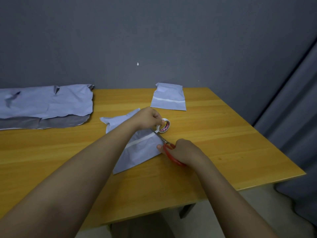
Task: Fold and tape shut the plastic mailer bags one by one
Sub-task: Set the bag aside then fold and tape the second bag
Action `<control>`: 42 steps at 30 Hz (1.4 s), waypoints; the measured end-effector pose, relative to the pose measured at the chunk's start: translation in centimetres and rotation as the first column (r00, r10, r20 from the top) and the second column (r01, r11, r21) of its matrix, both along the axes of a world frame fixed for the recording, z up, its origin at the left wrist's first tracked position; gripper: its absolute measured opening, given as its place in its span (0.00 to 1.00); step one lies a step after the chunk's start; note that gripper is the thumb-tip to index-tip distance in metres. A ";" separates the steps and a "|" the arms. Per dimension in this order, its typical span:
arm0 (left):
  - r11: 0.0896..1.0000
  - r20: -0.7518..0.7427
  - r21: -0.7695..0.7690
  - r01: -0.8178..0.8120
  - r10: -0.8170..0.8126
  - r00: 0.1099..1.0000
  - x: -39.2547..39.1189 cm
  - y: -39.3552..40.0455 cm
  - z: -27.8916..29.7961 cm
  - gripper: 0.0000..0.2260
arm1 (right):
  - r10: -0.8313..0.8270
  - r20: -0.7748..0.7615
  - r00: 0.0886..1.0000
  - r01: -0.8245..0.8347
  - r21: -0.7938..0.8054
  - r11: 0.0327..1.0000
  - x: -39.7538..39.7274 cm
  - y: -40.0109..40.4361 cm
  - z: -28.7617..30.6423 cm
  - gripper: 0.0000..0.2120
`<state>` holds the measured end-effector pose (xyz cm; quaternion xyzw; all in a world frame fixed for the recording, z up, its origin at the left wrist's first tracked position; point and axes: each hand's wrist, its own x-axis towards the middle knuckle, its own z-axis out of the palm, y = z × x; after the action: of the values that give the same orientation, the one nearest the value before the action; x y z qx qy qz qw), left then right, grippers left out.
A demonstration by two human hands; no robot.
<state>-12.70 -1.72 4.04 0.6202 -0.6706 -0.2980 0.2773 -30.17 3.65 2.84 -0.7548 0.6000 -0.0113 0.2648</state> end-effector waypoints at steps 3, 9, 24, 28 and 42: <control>1.000 -0.008 -0.006 0.002 -0.002 1.000 0.1 0.1 0.0 0.09 | -0.012 0.028 1.000 0.012 0.001 1.000 0.1 0.1 -0.1 0.29; 1.000 -0.024 0.005 -0.008 0.008 1.000 0.0 0.1 -0.1 0.07 | -0.016 0.068 0.998 0.016 -0.012 1.000 -0.2 0.4 -0.2 0.30; 0.995 -0.029 -0.043 -0.084 0.083 0.996 -1.0 0.1 0.1 0.09 | 0.037 0.014 0.999 -0.037 0.061 0.997 -0.6 0.9 0.5 0.30; 0.990 -0.047 -0.072 -0.121 0.118 0.992 -0.9 0.1 0.1 0.10 | 0.039 -0.056 0.998 -0.038 0.028 0.999 -1.0 1.1 0.1 0.32; 0.964 -0.097 -0.226 -0.143 0.124 0.988 -5.0 1.1 0.7 0.08 | -0.276 -0.122 0.953 0.230 -0.301 0.926 -7.8 -2.6 -0.2 0.16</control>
<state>-17.74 -0.59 4.74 0.6147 -0.6455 -0.2233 0.3945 -37.99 1.06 2.64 -0.6993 0.7043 -0.0696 0.1007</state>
